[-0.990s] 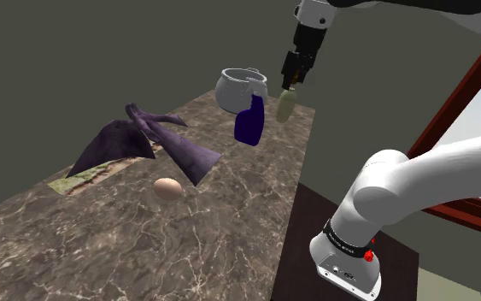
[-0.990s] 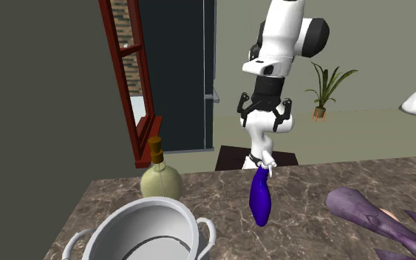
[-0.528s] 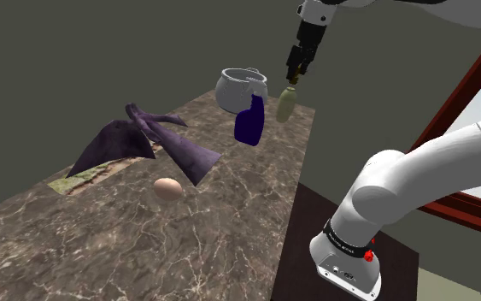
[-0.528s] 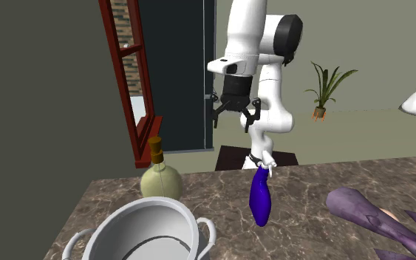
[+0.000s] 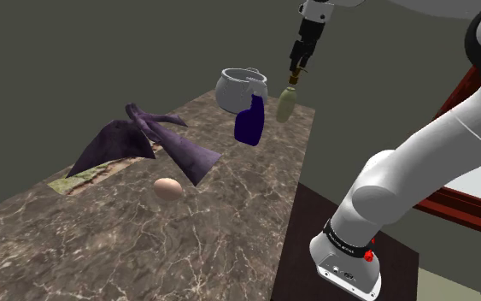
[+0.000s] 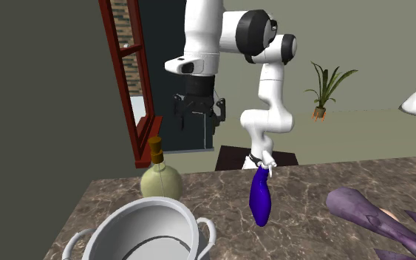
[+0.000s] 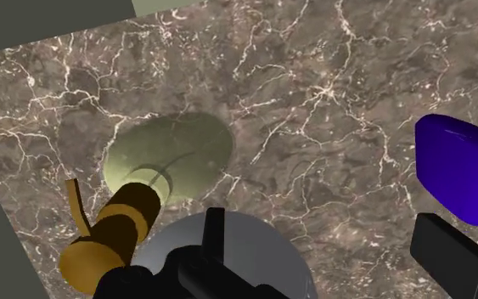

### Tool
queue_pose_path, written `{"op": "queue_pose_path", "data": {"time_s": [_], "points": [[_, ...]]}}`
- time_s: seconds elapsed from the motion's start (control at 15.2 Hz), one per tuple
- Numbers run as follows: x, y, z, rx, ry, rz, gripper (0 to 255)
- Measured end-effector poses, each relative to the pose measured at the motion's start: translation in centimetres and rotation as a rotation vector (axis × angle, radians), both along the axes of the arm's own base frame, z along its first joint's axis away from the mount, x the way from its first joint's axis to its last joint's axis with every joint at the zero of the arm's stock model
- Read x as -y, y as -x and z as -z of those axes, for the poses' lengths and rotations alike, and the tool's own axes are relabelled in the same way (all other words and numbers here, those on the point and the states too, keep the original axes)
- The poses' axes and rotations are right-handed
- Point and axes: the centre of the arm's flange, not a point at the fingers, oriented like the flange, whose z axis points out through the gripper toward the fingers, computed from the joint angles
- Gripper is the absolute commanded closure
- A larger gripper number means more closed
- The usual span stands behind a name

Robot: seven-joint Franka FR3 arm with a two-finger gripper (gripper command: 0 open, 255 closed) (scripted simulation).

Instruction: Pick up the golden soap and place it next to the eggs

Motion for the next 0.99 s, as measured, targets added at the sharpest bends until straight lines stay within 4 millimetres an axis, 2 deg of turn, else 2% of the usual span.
{"op": "queue_pose_path", "data": {"time_s": [0.53,0.66,0.99], "points": [[10.1,-4.1,-0.4,0.006,-0.005,-0.024,0],[11.0,-4.7,-0.2,0.007,-0.005,-0.030,0],[11.4,-5.0,2.0,0.008,-0.005,-0.032,0]]}}
